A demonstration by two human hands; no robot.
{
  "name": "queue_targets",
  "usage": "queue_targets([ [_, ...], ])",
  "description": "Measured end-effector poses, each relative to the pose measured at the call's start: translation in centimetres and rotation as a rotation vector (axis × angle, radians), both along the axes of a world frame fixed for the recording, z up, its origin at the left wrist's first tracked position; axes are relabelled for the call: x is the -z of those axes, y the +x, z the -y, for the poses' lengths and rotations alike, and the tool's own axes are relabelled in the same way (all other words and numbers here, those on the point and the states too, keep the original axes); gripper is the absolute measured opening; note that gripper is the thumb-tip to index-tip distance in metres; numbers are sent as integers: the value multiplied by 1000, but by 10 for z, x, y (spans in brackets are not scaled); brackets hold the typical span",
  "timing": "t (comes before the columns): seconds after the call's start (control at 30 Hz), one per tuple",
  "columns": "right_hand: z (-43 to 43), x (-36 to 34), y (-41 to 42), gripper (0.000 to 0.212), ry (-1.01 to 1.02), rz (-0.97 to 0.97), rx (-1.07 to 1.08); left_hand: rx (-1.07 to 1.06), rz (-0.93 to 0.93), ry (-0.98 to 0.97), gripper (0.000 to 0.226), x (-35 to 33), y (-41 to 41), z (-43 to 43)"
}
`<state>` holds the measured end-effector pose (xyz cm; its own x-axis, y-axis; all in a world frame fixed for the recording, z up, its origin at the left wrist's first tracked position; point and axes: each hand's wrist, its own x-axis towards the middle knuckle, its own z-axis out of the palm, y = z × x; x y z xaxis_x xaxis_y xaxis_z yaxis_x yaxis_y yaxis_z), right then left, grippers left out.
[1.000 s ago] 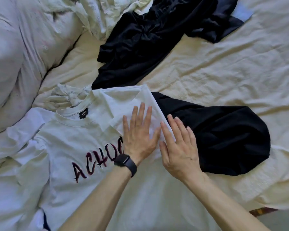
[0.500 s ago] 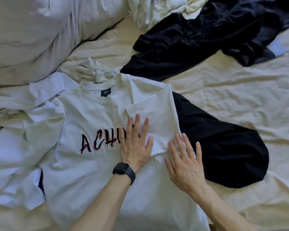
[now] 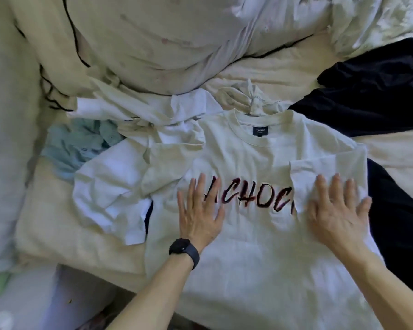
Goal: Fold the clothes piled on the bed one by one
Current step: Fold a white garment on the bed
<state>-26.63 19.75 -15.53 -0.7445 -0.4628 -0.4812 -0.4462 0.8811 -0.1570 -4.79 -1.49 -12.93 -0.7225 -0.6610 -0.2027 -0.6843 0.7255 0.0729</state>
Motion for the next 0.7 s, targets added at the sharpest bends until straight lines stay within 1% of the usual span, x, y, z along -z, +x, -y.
queue_targets([
  [0.07,15,-19,24,65,-139,-7,44,-179,-106,-67,75,-14,27,45],
  [0.1,26,-28,39,66,-198,-12,6,-280,-156,-85,75,-19,40,68],
  [0.13,40,-34,54,67,-239,-13,-48,-390,-204,-54,75,-22,52,90],
  [0.17,57,-40,70,67,-267,-2,-96,-496,-254,52,74,-24,63,109],
  [0.2,77,-45,84,66,-288,23,-130,-585,-294,207,69,-25,74,127],
  [0.23,99,-51,97,65,-317,47,-156,-650,-319,357,61,-26,82,142],
  [0.27,122,-57,108,65,-361,60,-179,-680,-328,474,51,-28,88,154],
  [0.3,146,-62,118,64,-415,64,-203,-692,-343,544,44,-29,93,164],
  [0.33,170,-66,125,63,-473,62,-224,-699,-364,588,43,-30,95,171],
  [0.4,218,-75,133,62,-550,50,-270,-692,-380,637,51,-30,93,179],
  [0.47,264,-83,128,67,-515,105,-316,-635,-307,623,45,-30,85,185],
  [0.53,303,-87,117,77,-342,180,-394,-586,-289,620,33,-28,77,191],
  [0.57,318,-90,111,79,-227,195,-444,-566,-322,615,29,-28,75,193],
  [0.6,331,-93,108,76,-138,197,-480,-561,-381,615,24,-28,75,195],
  [0.63,342,-98,106,69,-115,180,-488,-578,-466,627,21,-28,77,198],
  [0.67,352,-103,106,60,-162,155,-469,-620,-564,647,21,-28,80,202],
  [0.7,363,-108,108,49,-257,140,-432,-676,-662,669,21,-29,84,207],
])
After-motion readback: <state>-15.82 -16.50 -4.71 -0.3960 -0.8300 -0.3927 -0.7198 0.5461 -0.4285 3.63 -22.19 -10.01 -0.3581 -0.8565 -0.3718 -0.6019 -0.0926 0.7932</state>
